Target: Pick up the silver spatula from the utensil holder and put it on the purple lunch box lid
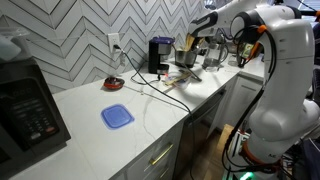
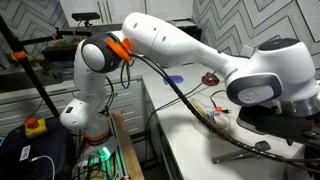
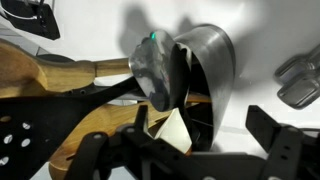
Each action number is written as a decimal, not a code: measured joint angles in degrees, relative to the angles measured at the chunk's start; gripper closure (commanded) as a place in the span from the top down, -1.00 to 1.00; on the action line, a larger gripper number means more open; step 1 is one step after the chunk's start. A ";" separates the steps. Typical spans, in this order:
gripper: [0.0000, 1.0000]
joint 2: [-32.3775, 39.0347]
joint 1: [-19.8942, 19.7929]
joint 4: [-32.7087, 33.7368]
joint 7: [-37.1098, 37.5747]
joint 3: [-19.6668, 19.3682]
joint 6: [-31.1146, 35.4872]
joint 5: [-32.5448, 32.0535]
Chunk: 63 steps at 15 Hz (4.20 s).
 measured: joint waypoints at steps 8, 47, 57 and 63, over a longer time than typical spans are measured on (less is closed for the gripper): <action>1.00 3.46 -3.57 6.20 -2.09 1.26 -0.96 0.06; -0.98 10.85 -13.48 36.71 -11.51 8.09 -37.35 6.92; -0.98 -6.96 -14.62 23.15 -34.63 14.58 -38.48 16.33; -0.94 -18.13 -13.34 7.11 -50.73 17.88 -34.94 17.01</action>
